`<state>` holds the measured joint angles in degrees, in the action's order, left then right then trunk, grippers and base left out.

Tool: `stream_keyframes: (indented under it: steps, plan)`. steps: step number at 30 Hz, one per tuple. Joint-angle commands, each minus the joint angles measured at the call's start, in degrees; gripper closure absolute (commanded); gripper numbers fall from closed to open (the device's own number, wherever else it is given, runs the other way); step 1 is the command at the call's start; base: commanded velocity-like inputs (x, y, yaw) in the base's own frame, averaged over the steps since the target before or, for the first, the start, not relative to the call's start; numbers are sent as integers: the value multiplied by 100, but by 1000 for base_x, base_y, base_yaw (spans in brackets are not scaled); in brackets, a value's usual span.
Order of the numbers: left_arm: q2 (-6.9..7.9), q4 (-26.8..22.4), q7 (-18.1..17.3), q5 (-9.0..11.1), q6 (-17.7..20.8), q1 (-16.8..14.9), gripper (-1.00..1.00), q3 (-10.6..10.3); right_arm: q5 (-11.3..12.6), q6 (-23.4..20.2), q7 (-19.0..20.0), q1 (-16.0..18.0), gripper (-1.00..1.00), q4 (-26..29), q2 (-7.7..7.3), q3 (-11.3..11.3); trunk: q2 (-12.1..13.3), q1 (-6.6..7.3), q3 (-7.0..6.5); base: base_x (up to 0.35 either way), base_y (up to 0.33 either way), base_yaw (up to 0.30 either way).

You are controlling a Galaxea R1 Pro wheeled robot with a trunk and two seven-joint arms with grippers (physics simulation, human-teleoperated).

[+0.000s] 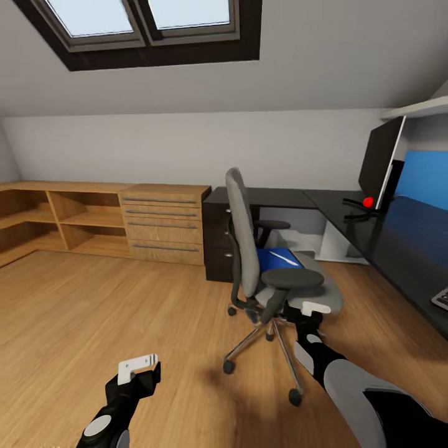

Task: In the bedroom, organize the workspace by keeping the computer under the desk, ensuring the monitor is on the desk, placing the keyboard on the desk next to the monitor, placing the mouse on the desk next to the keyboard, moving the folder from the swivel chair onto the desk next to the mouse, stacking the notebook on top of the folder with the pen on top of the notebook, and positioning the swivel chair next to the desk.

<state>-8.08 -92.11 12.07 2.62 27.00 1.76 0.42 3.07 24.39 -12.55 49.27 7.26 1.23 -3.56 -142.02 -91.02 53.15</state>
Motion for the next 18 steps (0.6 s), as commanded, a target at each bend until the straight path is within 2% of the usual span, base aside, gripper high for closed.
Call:
stream_keyframes:
  steps: [1,18]
  plan:
    - [-3,-9,20,28,24,0,-100,2,27,31,24,4,-100,-2,7,-31,-2,1,-2,0,0,212]
    - [0,-9,22,36,24,0,-100,2,35,31,24,4,-100,-5,35,-30,-2,1,-105,0,0,218]
